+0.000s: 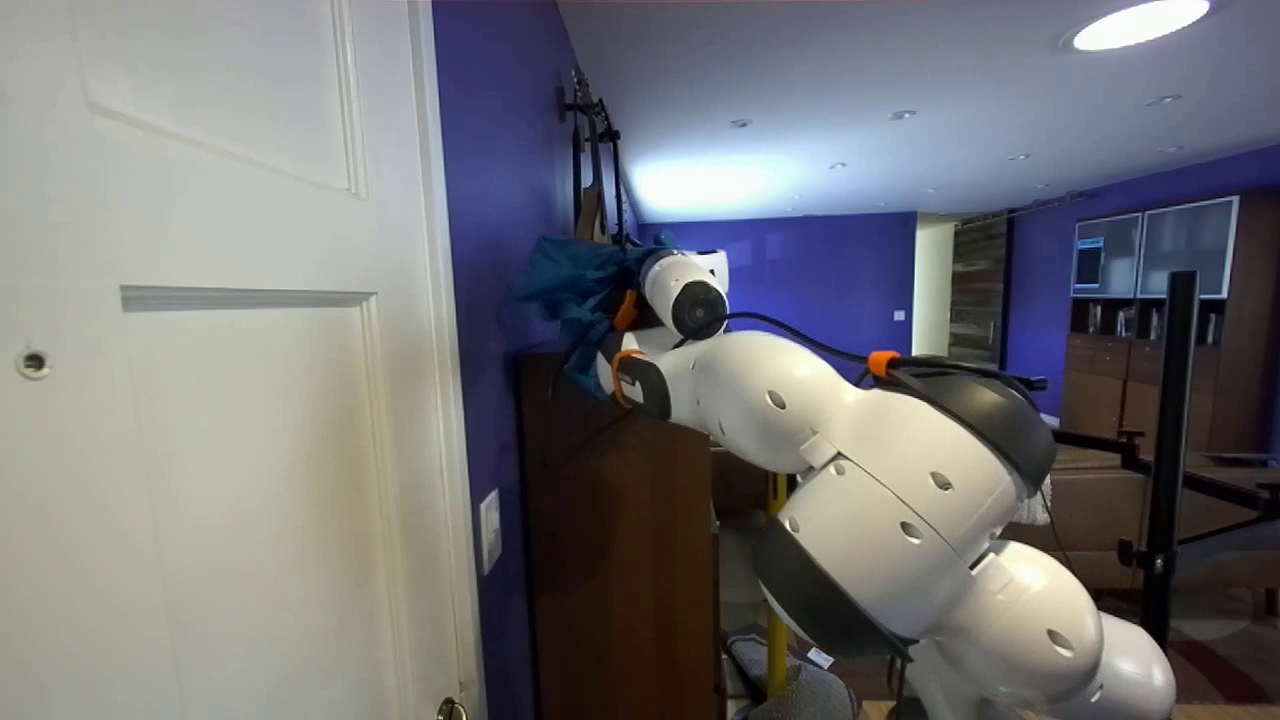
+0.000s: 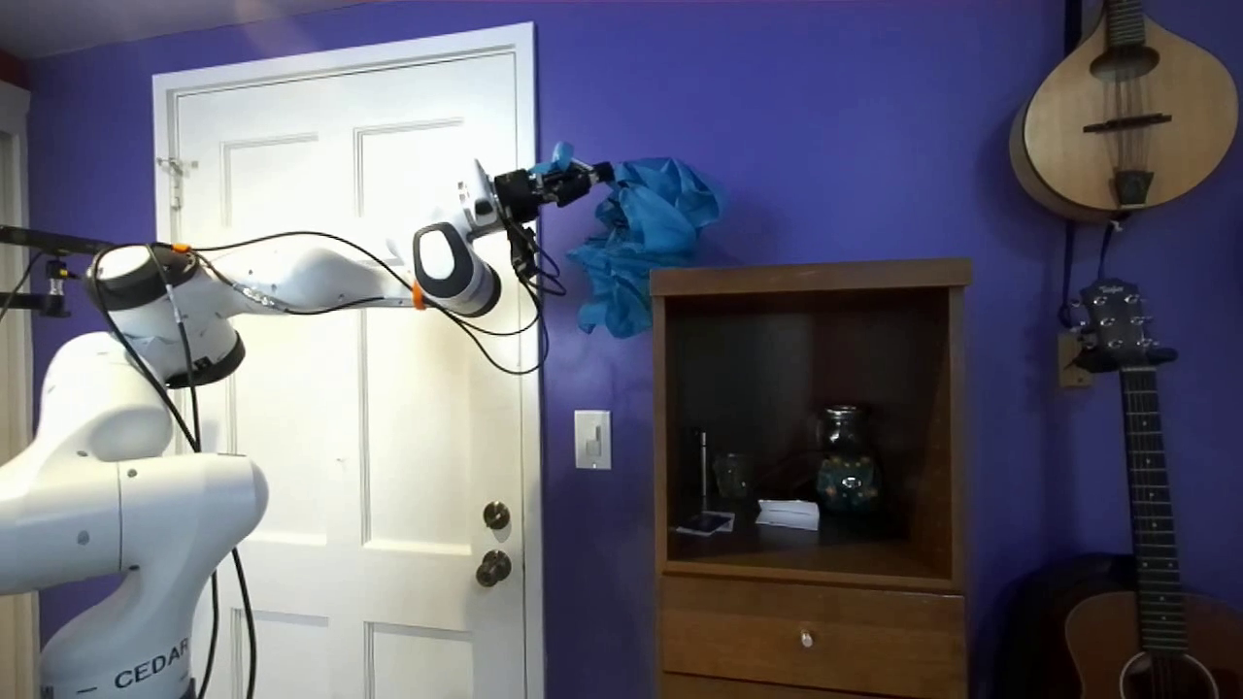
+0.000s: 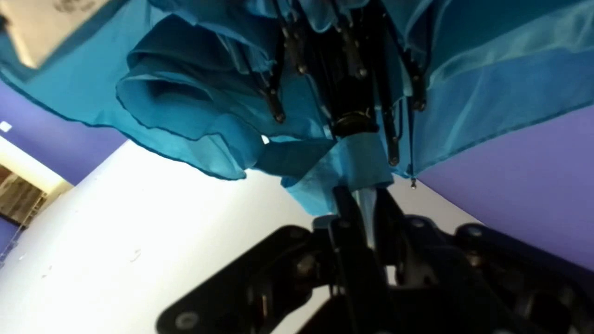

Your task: Remove the blue umbrella from the door and put it on top of the cabinet on the right

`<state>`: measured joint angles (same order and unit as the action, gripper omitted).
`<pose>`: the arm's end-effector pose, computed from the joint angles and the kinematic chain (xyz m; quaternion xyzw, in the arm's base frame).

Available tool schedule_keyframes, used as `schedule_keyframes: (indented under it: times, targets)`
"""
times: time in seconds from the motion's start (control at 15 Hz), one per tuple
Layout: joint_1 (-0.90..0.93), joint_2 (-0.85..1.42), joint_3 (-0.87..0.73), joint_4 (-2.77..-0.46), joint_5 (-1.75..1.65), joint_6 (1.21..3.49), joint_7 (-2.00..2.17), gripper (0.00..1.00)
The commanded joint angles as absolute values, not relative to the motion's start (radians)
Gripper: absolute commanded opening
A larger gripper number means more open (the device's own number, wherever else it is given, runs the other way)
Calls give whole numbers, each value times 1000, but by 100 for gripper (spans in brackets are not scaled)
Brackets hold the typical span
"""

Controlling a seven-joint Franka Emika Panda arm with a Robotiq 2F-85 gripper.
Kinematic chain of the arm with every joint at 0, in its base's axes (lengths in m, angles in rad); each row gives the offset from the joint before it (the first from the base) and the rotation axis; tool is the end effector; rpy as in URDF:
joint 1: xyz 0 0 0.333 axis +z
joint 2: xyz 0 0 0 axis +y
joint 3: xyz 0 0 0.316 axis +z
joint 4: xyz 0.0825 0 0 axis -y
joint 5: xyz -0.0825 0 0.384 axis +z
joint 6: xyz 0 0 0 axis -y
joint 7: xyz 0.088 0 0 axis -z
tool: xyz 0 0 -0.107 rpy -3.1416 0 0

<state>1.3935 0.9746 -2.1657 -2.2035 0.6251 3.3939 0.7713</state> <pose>0.4106 -0.1321 0.7391 0.4121 -0.4315 0.7904 0.1386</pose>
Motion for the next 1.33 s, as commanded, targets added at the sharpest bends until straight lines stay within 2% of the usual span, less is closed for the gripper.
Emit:
schedule_keyframes:
  times: [0.0,0.2,0.27,0.73,1.27]
  targets:
    - [1367,975,-2154,-2186,671,3389,737,15]
    - [1341,975,-2145,-2175,677,3388,738,15]
    - [1341,976,-2144,-2174,677,3388,738,4]
    - [1092,1060,-2097,-2044,856,3124,909,4]
    - [911,1077,-2078,-1886,842,2901,1196,4]
